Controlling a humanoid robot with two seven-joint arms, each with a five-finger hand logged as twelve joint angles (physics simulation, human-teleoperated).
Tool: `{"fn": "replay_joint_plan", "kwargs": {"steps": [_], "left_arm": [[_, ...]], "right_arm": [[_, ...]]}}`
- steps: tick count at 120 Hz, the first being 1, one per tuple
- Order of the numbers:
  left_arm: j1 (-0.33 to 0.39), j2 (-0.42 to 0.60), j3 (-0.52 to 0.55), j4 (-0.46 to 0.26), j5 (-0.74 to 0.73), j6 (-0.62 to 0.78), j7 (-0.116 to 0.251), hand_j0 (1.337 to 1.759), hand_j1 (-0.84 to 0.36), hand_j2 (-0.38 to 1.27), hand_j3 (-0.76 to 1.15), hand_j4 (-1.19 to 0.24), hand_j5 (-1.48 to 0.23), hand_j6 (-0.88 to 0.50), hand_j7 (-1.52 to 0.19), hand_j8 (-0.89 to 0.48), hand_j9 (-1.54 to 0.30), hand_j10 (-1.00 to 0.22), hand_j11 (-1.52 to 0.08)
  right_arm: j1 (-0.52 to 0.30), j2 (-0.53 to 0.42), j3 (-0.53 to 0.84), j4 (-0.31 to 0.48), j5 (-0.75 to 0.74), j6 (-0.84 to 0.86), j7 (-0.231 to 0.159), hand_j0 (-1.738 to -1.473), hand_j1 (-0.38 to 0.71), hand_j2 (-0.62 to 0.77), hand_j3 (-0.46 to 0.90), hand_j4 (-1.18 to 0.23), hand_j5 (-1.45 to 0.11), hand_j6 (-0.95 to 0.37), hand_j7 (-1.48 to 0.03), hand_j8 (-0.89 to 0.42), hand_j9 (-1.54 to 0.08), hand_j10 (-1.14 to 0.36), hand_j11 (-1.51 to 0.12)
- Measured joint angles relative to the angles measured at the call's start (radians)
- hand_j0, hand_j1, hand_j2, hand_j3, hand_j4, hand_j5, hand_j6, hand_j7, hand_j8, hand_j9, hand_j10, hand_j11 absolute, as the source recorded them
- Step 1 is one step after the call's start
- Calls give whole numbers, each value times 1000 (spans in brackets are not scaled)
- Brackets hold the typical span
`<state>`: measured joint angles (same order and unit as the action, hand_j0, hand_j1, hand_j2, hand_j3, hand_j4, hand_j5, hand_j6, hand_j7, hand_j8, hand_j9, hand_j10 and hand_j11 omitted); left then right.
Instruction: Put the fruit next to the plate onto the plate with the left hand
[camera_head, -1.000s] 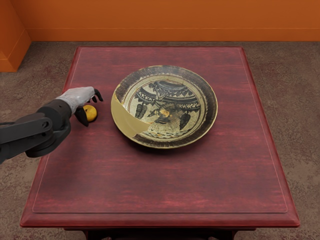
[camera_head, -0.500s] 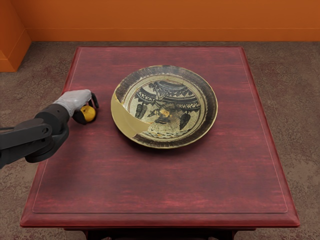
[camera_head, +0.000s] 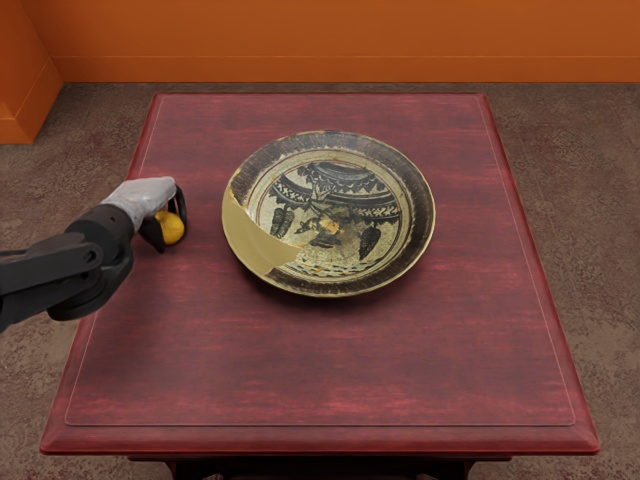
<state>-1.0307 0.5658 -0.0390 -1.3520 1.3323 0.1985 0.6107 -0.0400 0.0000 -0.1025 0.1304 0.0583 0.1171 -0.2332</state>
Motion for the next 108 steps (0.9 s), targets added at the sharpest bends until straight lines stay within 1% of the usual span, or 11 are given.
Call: {"fn": "replay_joint_plan", "kwargs": {"steps": [3, 6, 7, 12, 16, 26, 50, 68, 81, 90, 108], "left_arm": [[-1, 1, -2, -1, -2, -2, 0, 1651, -254, 383, 0, -758, -924, -497, -950, -540, -969, -708, -971], [-4, 2, -3, -1, -4, -3, 0, 1651, -271, 452, 0, -758, -934, -496, -956, -545, -973, -710, -975], [-7, 2, -3, -2, -5, -4, 0, 1651, -253, 409, 0, -756, -937, -494, -958, -545, -974, -712, -976], [-15, 5, -5, -4, -7, -7, 0, 1653, -269, 511, 0, -765, -944, -503, -959, -554, -976, -717, -978], [-18, 7, -7, -5, -8, -10, 0, 1653, -268, 481, 0, -764, -950, -505, -960, -558, -977, -719, -979], [-33, 13, -9, -7, -13, -19, 0, 1654, -281, 509, 0, -756, -964, -506, -962, -561, -977, -723, -980], [-108, 32, -17, -17, -67, -94, 0, 1655, -298, 524, 0, -743, -973, -499, -963, -562, -969, -723, -972], [-109, 34, -92, -28, -119, -211, 0, 1656, -311, 558, 0, -737, -976, -492, -962, -561, -965, -721, -968], [-109, 61, -159, -37, -140, -285, 0, 1656, -329, 591, 0, -726, -982, -483, -963, -554, -964, -719, -968], [-123, 76, -194, -51, -154, -319, 0, 1656, -319, 554, 0, -722, -980, -487, -955, -551, -963, -720, -966], [-151, 63, -249, -66, -182, -368, 0, 1656, -327, 581, 0, -722, -984, -489, -950, -558, -962, -720, -965]], "right_arm": [[0, 0, 0, 0, 0, 0, 0, -1658, -349, 0, 0, 0, 0, 0, 0, 0, 0, 0, 0], [0, 0, 0, 0, 0, 0, 0, -1658, -349, 0, 0, 0, 0, 0, 0, 0, 0, 0, 0], [0, 0, 0, 0, 0, 0, 0, -1658, -349, 0, 0, 0, 0, 0, 0, 0, 0, 0, 0], [-1, 0, 0, 0, 0, 0, 0, -1658, -349, 0, 0, 0, 0, 0, 0, 0, 0, 0, 0], [-1, 0, 0, 0, 0, 0, 0, -1658, -349, 0, 0, 0, 0, 0, 0, 0, 0, 0, 0], [-1, 0, 0, 0, 1, 0, 0, -1658, -349, 0, 0, 0, 0, 0, 0, 0, 0, 0, 0], [-1, 0, 0, 0, 1, 0, 0, -1658, -349, 0, 0, 0, 0, 0, 0, 0, 0, 0, 0], [-1, 0, 0, 0, 0, 0, 0, -1658, -349, 0, 0, 0, 0, 0, 0, 0, 0, 0, 0], [-2, 0, 0, 0, 0, 0, 0, -1658, -349, 0, 0, 0, 0, 0, 0, 0, 0, 0, 0], [-2, 0, 0, 0, 0, 1, 0, -1658, -349, 0, 0, 0, 0, 0, 0, 0, 0, 0, 0], [-3, 0, 0, 0, 0, 1, 0, -1658, -349, 0, 0, 0, 0, 0, 0, 0, 0, 0, 0]]}}
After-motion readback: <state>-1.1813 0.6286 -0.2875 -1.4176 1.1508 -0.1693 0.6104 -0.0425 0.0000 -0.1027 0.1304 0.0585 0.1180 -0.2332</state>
